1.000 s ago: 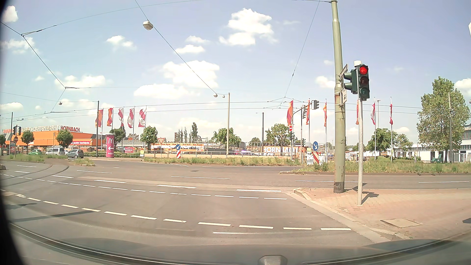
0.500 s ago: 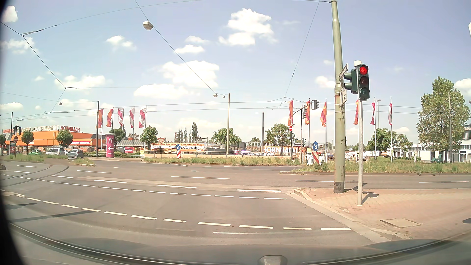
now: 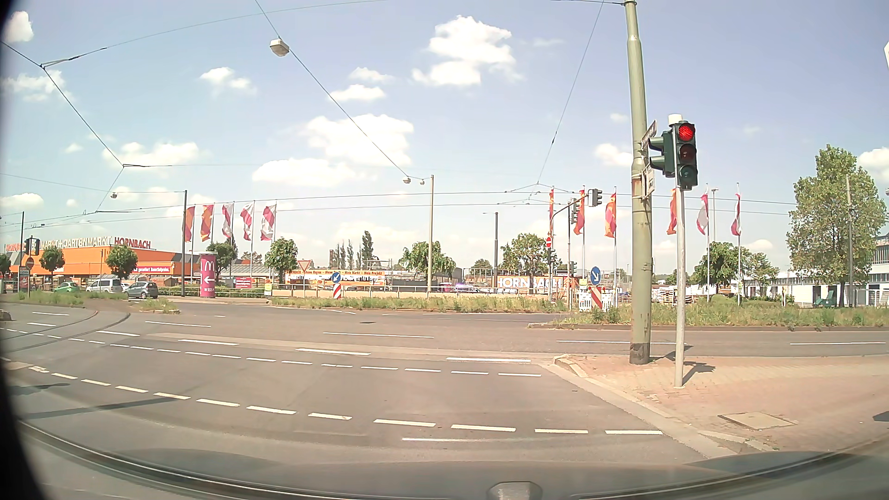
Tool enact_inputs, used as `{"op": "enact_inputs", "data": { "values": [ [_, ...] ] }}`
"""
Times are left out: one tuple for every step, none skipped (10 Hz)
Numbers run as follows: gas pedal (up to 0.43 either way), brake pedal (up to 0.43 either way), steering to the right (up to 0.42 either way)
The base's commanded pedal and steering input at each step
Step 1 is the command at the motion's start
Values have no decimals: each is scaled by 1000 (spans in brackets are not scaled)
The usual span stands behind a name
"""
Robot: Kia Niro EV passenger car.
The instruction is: Follow the waypoints while adhering to traffic rules and regulations
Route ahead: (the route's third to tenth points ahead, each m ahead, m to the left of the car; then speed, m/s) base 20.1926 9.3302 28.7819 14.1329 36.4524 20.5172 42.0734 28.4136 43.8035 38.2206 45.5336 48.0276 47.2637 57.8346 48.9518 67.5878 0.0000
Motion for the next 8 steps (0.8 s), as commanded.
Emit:
{"op": "enact_inputs", "data": {
  "values": [
    [0, 348, -48],
    [0, 348, -48],
    [0, 348, -48],
    [0, 348, -49],
    [0, 354, -49],
    [0, 348, -49],
    [0, 354, -49],
    [0, 348, -49]
  ]
}}
